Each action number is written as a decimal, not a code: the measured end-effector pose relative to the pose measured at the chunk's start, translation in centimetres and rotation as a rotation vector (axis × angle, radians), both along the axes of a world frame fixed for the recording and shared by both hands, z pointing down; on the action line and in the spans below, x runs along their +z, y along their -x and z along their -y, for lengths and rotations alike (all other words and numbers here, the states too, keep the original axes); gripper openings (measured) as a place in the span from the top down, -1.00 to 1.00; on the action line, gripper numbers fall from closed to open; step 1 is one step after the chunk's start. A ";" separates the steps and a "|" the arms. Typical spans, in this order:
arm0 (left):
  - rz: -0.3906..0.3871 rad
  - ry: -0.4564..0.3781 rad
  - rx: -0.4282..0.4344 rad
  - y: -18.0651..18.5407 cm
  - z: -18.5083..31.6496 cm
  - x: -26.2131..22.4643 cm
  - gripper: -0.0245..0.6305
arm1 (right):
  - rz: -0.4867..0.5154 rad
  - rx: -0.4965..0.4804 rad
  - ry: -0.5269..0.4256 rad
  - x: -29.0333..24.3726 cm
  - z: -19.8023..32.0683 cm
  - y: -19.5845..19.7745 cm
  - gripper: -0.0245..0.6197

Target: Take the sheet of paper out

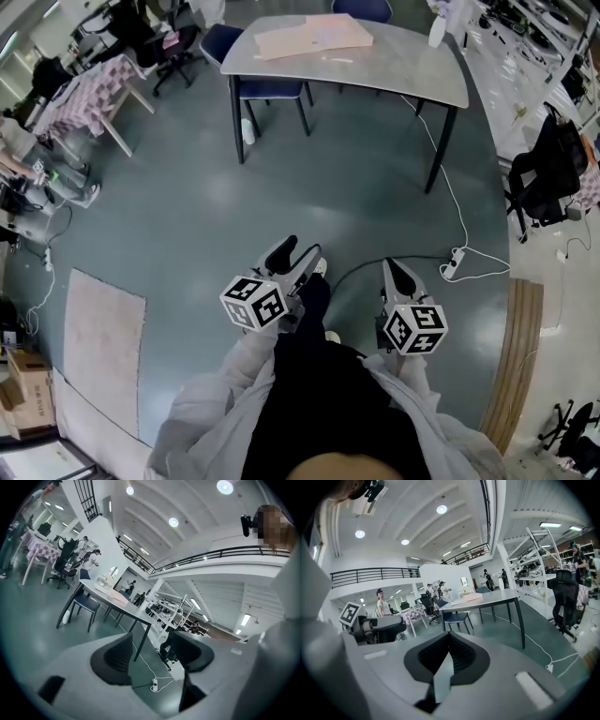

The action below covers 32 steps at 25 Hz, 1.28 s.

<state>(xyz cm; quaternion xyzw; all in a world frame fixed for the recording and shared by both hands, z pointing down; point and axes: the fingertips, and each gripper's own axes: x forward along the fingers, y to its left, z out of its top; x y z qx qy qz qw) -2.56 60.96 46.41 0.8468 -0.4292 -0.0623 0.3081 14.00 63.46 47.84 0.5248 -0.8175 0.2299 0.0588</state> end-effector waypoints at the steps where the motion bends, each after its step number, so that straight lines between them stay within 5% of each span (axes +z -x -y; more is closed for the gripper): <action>1: -0.006 0.006 0.001 -0.2 0.6 0.3 0.12 | 0.000 -0.001 0.000 0.1 0.6 -0.1 0.89; 17: 0.056 0.021 0.050 1.5 17.5 -0.5 0.12 | -0.023 -0.001 -0.001 -1.7 17.6 2.3 0.89; 32: 0.073 0.017 0.039 7.6 29.2 0.4 0.12 | -0.038 -0.006 -0.016 -1.2 30.4 7.6 0.89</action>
